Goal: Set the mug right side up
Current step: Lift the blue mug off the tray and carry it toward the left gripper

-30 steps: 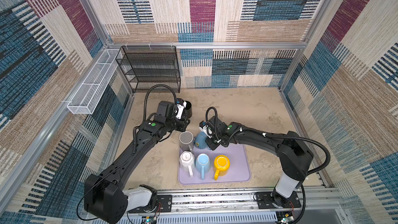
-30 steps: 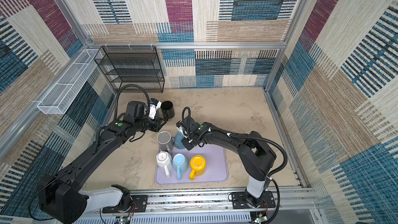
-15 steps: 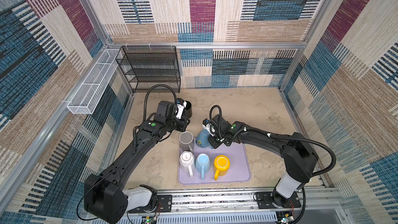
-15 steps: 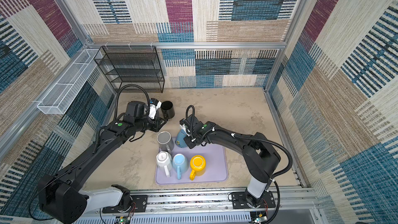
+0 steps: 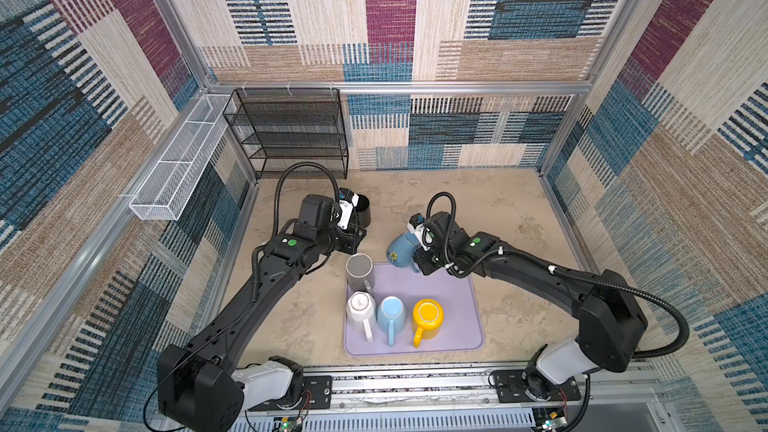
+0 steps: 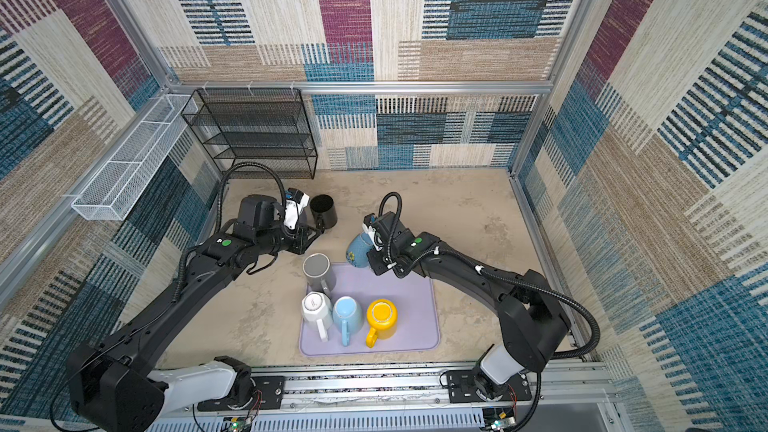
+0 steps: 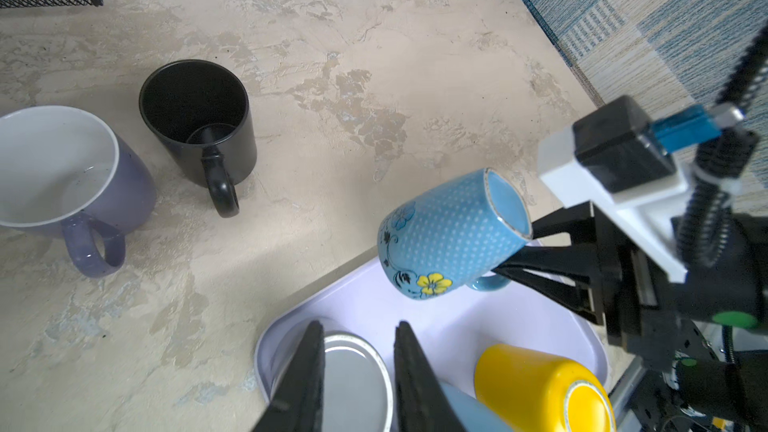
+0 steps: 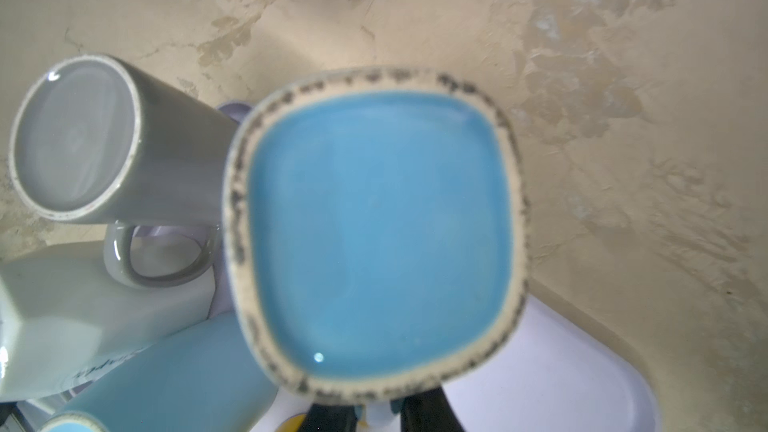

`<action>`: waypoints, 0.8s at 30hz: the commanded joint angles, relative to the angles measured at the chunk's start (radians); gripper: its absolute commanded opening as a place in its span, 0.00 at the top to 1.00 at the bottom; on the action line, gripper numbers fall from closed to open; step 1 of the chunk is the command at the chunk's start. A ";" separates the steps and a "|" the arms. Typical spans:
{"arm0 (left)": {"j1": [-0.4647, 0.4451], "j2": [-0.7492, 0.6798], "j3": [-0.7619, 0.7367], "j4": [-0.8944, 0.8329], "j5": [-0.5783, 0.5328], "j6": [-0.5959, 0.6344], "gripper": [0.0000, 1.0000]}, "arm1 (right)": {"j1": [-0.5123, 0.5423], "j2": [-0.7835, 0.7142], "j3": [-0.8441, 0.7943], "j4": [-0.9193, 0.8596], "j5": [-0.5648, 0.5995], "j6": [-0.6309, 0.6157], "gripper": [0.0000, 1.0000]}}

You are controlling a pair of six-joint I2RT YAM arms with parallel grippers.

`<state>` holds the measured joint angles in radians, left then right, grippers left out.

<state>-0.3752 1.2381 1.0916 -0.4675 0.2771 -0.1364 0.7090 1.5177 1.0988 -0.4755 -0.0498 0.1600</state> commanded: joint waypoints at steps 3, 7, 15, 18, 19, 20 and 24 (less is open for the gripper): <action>-0.001 0.001 -0.011 0.037 0.038 -0.022 0.74 | -0.056 -0.060 -0.055 0.193 -0.043 0.085 1.00; 0.000 0.021 -0.015 0.054 0.042 -0.052 0.73 | -0.114 -0.083 -0.098 0.275 -0.082 0.136 1.00; -0.001 0.037 -0.038 0.136 0.141 -0.105 0.73 | -0.205 -0.113 -0.184 0.476 -0.237 0.214 1.00; -0.001 0.037 -0.054 0.186 0.189 -0.137 0.73 | -0.226 -0.114 -0.197 0.535 -0.299 0.235 1.00; -0.001 0.036 -0.059 0.202 0.200 -0.146 0.73 | -0.230 -0.114 -0.198 0.550 -0.318 0.239 1.00; -0.001 0.037 -0.064 0.216 0.210 -0.153 0.73 | -0.235 -0.117 -0.200 0.567 -0.334 0.247 1.00; -0.001 0.038 -0.081 0.267 0.241 -0.183 0.73 | -0.252 -0.129 -0.205 0.634 -0.401 0.278 1.00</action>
<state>-0.3756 1.2747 1.0191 -0.2806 0.4656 -0.2760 0.4641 1.4040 0.8936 -0.0101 -0.3660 0.3996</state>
